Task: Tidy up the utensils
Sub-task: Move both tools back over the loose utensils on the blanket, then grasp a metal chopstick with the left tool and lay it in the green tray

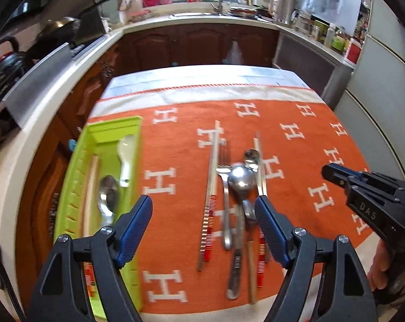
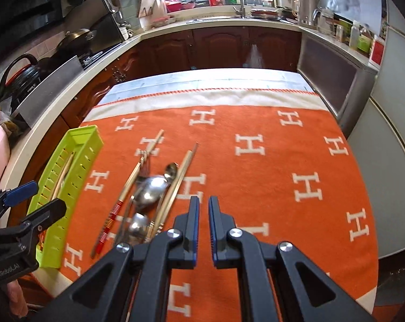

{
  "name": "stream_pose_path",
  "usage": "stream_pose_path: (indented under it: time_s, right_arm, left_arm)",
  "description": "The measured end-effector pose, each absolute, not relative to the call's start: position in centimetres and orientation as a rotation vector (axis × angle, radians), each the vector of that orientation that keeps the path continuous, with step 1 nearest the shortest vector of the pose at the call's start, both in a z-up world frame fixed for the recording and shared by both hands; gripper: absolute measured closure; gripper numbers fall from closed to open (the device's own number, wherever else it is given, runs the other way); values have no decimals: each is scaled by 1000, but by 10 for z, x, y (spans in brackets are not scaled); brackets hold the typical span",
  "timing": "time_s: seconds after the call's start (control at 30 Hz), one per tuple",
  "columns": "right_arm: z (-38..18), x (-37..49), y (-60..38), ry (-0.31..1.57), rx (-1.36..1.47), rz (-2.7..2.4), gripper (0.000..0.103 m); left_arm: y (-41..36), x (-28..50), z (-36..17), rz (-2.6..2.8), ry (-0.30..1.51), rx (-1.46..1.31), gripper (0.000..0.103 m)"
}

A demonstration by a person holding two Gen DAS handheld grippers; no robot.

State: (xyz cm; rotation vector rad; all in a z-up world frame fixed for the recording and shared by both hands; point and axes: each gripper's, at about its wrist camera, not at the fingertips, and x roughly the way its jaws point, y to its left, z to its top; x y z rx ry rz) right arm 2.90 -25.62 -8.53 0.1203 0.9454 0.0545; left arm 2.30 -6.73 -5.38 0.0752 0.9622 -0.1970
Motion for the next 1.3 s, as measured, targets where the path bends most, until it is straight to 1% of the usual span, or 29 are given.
stream_pose_path:
  time_s: [0.27, 0.43, 0.47, 0.5, 0.53, 0.63, 0.67, 0.77, 0.93, 1.23, 1.3]
  right_arm:
    - [-100, 31, -268, 936, 152, 106, 96]
    - [-114, 36, -268, 980, 176, 150, 96]
    - [-117, 38, -268, 990, 181, 165, 96]
    - [-119, 39, -268, 996, 185, 177, 96]
    - [-122, 39, -267, 1001, 188, 180, 96]
    - [-127, 43, -268, 1020, 204, 195, 96]
    - [-129, 45, -269, 1024, 208, 197, 96]
    - [-133, 48, -270, 1032, 219, 203, 96]
    - [-138, 49, -271, 1035, 230, 212, 96]
    - [-149, 53, -271, 1065, 229, 202, 96]
    - [-153, 53, -269, 1077, 229, 204, 96]
  left_arm:
    - [-69, 40, -84, -253, 1021, -81, 26]
    - [-65, 58, -102, -228, 1082, -117, 27]
    - [-64, 60, -105, -223, 1089, -113, 32]
    - [-63, 64, -108, -215, 1097, -105, 42]
    - [-61, 68, -111, -207, 1111, -100, 46]
    - [-55, 79, -120, -209, 1163, -114, 71]
    - [-54, 82, -123, -215, 1179, -118, 74]
    - [-55, 90, -131, -215, 1211, -99, 90]
    - [-59, 97, -144, -192, 1237, -61, 91]
    - [-70, 102, -145, -185, 1186, 29, 91]
    - [-72, 103, -145, -186, 1170, 36, 89]
